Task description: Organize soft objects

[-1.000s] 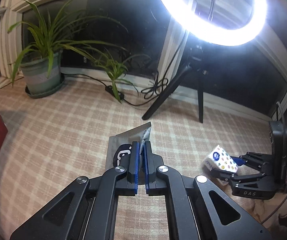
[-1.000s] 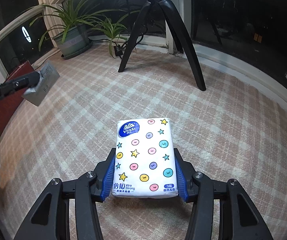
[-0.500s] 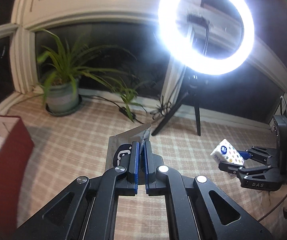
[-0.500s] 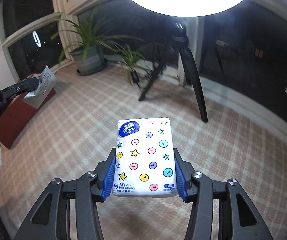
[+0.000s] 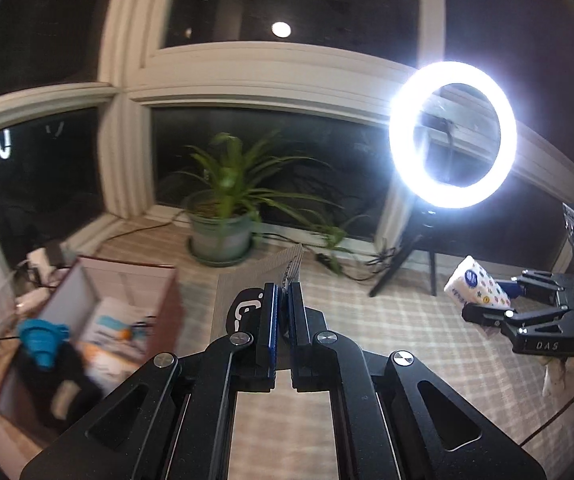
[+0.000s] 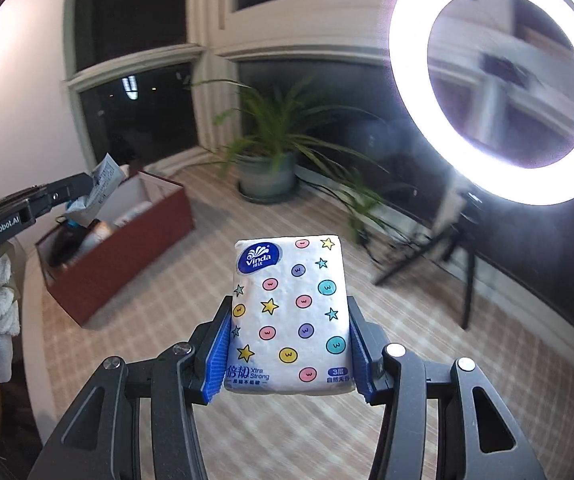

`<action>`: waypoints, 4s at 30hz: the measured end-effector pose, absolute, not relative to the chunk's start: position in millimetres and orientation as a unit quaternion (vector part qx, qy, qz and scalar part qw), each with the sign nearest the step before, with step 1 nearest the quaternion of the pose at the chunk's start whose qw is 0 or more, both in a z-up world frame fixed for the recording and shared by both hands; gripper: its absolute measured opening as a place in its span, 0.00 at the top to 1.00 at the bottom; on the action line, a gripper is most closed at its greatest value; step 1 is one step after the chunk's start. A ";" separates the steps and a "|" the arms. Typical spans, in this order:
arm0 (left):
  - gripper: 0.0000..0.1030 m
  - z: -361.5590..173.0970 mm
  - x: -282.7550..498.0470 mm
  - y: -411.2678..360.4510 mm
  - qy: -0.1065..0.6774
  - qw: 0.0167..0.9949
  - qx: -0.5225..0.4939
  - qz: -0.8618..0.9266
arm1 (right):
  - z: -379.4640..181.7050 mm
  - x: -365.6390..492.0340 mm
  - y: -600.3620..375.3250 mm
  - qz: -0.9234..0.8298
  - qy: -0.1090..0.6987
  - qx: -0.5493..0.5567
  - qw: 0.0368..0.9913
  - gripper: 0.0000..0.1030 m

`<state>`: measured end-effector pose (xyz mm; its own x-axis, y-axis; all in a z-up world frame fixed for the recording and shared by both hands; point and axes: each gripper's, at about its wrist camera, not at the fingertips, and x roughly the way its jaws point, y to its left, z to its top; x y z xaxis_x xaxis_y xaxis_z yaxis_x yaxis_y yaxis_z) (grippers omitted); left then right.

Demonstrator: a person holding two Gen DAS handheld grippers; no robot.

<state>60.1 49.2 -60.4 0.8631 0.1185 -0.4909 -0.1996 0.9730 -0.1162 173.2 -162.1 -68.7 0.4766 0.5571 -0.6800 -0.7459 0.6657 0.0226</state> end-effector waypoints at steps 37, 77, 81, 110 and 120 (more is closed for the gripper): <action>0.95 -95.7 91.8 303.1 0.356 0.908 -0.211 0.067 | -113.4 173.8 171.6 0.453 0.435 -0.085 0.774 0.51; 0.39 -59.6 19.3 278.1 0.308 0.925 -0.188 0.122 | -39.4 88.3 114.1 0.436 0.333 -0.130 0.826 0.28; 0.36 -52.7 3.9 260.4 0.301 0.927 -0.184 0.129 | -29.8 75.6 97.2 0.436 0.320 -0.133 0.831 0.27; 0.23 -28.6 -83.8 118.5 0.266 0.928 -0.147 0.218 | -13.3 26.9 -38.8 0.432 0.291 -0.128 0.844 0.19; 0.23 -32.9 -96.5 93.0 0.271 0.924 -0.140 0.232 | -22.7 18.5 -72.9 0.418 0.293 -0.118 0.852 0.17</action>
<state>-96.5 93.0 -32.9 0.7461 0.3522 -0.5651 -0.5037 0.8536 -0.1329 18.5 -72.9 -22.7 0.4788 0.6425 -0.5982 -0.7811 0.6229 0.0439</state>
